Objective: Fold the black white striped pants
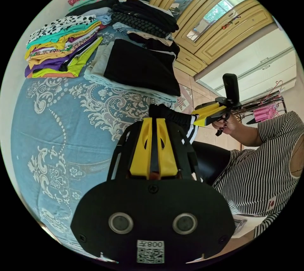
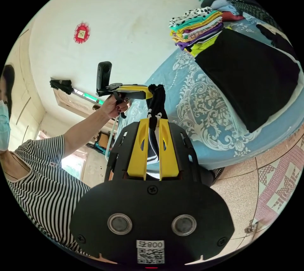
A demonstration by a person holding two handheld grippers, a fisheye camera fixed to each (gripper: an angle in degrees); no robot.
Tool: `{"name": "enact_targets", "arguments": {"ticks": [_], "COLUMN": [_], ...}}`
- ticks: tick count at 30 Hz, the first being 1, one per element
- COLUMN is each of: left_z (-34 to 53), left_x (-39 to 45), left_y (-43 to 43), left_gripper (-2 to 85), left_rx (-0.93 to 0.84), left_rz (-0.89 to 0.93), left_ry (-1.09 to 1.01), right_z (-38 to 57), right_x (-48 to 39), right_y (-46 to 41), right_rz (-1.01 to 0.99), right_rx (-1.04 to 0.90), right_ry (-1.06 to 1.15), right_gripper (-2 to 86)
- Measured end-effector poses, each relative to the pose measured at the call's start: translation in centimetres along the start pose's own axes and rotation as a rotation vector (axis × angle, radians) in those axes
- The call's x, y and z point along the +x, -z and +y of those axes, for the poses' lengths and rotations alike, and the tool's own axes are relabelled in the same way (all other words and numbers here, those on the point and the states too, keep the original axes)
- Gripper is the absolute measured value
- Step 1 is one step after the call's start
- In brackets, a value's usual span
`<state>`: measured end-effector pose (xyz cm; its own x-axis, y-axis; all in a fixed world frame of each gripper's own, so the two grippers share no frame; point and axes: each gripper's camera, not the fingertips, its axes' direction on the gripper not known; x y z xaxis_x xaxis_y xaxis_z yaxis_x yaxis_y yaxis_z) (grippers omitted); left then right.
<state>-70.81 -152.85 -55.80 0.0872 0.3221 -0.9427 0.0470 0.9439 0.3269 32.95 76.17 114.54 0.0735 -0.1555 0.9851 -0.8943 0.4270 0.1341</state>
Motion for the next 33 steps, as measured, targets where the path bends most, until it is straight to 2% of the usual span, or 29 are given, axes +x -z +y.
{"name": "enact_targets", "arguments": {"ticks": [7,15,23,33], "left_z": [9.7,26.4,41.6,55.5], "left_x": [-1.2,-5.0,-10.5,-15.6], "left_y": [4.7,8.3,6.6,2.6], "left_gripper": [2.4,2.5,2.3,1.5], "left_rx": [0.123,0.21,0.205,0.209], "left_rz": [0.003,0.002,0.048,0.094], "left_ry": [0.012,0.119,0.296,0.46], "right_z": [1.1,2.2,4.0,5.3], "right_x": [-5.3,-10.1,-11.4,-9.5], "right_y": [-3.7,-13.1,-25.9,-35.4], "right_rz": [-0.048,-0.107,-0.093,-0.04], "right_rx": [-0.051,-0.21,-0.449,-0.609], "right_ry": [0.129,0.245,0.299,0.297], "right_gripper": [6.1,6.1,6.2,6.4]}}
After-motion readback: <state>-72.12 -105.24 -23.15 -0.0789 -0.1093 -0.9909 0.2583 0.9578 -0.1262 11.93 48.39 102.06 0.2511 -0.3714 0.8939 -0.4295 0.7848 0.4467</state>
